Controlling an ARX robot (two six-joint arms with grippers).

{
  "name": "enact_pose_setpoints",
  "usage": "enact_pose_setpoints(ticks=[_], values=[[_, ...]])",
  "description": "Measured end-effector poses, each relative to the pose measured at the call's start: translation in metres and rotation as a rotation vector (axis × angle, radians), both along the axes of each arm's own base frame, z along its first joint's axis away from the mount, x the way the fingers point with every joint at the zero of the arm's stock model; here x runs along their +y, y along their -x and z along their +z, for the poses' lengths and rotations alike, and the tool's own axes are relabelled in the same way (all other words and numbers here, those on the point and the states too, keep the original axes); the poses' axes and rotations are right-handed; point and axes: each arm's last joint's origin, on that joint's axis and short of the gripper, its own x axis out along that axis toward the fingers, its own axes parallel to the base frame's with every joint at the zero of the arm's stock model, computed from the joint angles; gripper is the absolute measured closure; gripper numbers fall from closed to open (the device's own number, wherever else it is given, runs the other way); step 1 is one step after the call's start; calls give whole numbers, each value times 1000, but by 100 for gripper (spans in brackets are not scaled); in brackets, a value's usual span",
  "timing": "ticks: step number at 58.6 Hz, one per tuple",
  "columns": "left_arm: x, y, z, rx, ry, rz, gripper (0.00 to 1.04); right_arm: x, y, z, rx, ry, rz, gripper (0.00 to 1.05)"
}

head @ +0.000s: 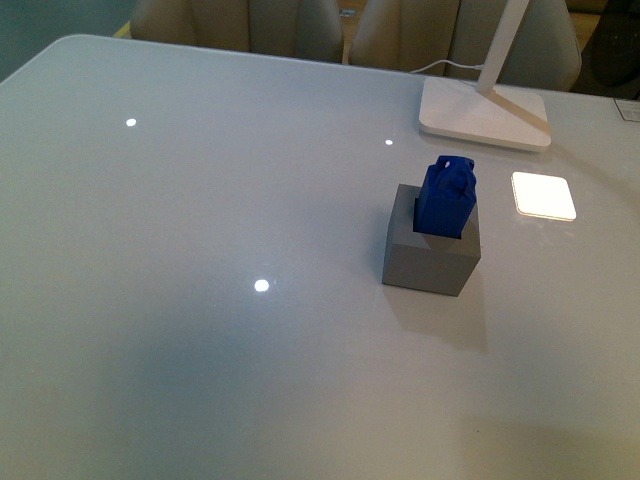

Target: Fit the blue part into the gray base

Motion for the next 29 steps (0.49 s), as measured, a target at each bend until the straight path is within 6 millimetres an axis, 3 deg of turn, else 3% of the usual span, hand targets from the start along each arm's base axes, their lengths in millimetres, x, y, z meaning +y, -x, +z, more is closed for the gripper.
enact_pose_setpoints(ticks=[22,24,29], values=[[0,0,0,0,0,0,7,0,9,-2,-4,0,1,103],[0,0,0,0,0,0,7,0,9,-2,-5,2,1,100],[0,0,0,0,0,0,7,0,9,-2,-4,2,1,81]])
